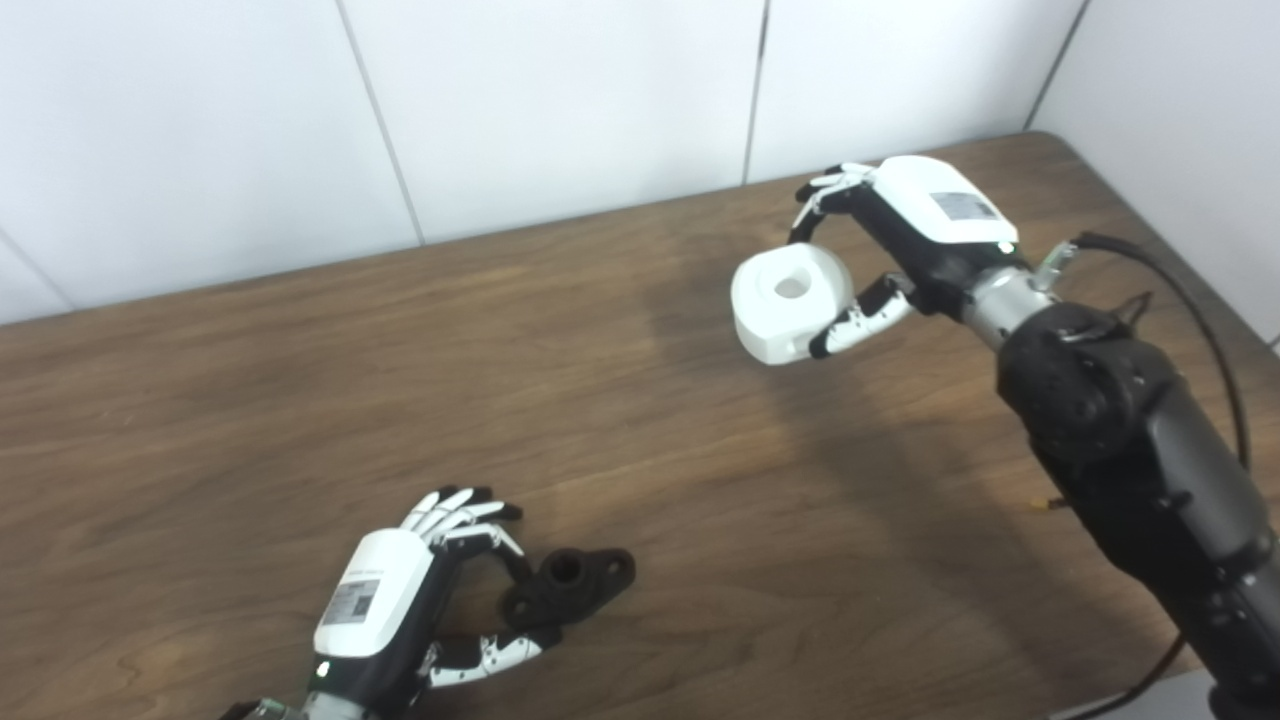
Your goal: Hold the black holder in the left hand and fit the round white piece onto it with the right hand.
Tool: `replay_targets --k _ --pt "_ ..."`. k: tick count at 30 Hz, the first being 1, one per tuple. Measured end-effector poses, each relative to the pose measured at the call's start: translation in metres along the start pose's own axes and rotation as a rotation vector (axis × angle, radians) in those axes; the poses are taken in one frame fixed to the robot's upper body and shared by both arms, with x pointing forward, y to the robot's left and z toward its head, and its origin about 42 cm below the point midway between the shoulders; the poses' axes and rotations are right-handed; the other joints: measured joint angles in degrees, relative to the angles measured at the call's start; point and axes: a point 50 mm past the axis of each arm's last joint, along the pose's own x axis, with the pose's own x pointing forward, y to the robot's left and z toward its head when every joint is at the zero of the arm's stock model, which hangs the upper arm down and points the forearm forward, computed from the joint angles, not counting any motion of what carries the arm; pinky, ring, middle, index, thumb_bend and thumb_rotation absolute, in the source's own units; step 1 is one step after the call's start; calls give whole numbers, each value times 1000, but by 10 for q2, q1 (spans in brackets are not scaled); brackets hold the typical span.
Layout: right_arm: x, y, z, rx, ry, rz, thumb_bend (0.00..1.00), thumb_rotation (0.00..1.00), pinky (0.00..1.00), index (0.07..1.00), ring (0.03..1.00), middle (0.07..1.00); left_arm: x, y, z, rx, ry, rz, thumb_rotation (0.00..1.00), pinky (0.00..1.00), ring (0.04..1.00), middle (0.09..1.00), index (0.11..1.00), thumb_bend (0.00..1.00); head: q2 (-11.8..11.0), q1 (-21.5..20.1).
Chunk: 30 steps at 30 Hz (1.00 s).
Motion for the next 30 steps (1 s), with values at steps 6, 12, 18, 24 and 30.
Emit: replay_targets --k 6,12,18,24,30 --pt "-16 1 21 15 -63 35 524 144 806 482 904 816 5 2 6 19 -4 -10 57 924 879 792 487 517 11 16" --pt "-28 5 42 32 -130 72 523 143 789 482 906 813 10 0 13 23 17 -12 57 927 883 794 487 517 21 40" --pt "-35 10 56 58 -189 93 522 145 802 483 919 816 14 -1 20 33 29 -20 56 921 883 797 486 517 25 62" --pt "-38 22 66 82 -223 123 522 147 814 483 919 817 18 -3 26 38 31 -20 56 910 878 795 487 518 28 77" --pt "-38 26 74 77 -261 130 519 149 832 483 924 817 23 -5 31 43 28 -22 58 908 879 796 486 517 30 88"
